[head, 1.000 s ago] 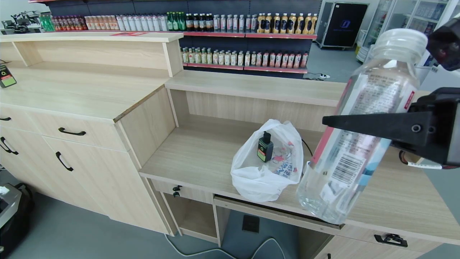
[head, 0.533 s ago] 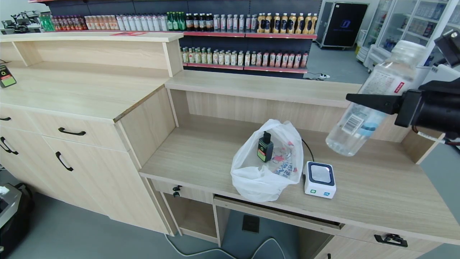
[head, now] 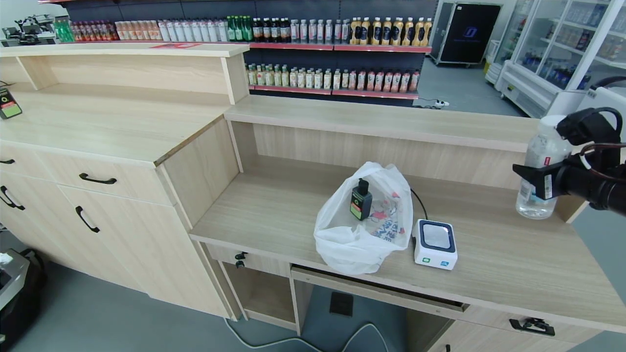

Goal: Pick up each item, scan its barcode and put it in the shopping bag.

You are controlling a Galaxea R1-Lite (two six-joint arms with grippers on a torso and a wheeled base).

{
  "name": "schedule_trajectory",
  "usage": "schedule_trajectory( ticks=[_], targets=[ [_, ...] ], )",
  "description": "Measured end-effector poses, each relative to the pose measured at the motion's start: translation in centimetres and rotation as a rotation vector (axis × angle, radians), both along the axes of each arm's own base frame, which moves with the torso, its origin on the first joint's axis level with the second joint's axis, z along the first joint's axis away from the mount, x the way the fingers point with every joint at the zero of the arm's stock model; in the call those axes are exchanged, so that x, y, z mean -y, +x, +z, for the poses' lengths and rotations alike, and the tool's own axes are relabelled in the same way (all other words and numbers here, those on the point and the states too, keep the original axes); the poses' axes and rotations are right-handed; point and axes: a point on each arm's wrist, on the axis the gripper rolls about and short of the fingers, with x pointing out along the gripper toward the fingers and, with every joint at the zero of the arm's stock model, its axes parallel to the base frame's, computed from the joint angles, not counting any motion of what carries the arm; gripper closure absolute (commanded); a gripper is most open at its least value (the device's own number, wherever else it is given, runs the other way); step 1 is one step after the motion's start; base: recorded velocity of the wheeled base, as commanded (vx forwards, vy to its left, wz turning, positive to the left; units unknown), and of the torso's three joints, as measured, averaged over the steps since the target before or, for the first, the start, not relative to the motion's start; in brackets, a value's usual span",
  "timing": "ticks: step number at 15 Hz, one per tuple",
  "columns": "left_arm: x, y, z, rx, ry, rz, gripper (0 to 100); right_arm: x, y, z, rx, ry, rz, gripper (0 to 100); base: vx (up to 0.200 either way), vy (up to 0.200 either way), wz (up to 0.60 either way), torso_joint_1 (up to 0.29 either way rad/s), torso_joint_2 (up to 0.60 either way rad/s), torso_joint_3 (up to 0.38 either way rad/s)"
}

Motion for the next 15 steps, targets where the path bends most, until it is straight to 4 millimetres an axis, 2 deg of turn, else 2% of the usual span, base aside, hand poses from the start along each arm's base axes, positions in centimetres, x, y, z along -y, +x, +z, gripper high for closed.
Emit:
schedule_trajectory(
  ticks=[5, 8, 11, 15],
  targets=[
    [0.0, 0.0, 0.0, 0.000, 0.000, 0.000, 100, 2.1, 1.2, -1.9, -0.012, -0.290, 0.010, 100, 0.000, 0.000, 0.00, 0.000, 0.00, 0.000],
    [0.0, 0.0, 0.0, 0.000, 0.000, 0.000, 100, 3.3, 1.5, -3.1, -0.001, -0.421, 0.170, 100, 0.000, 0.000, 0.60, 0.001, 0.00, 0.005],
    [0.0, 0.0, 0.0, 0.000, 0.000, -0.001, 100, 4.5, 1.6, -4.3, 0.010, -0.489, 0.208, 100, 0.000, 0.000, 0.60, -0.001, 0.00, 0.002],
    [0.0, 0.0, 0.0, 0.000, 0.000, -0.001, 100, 5.6, 2.6, -6.5, 0.052, -0.561, 0.446, 100, 0.000, 0.000, 0.00, 0.000, 0.00, 0.000]
  ],
)
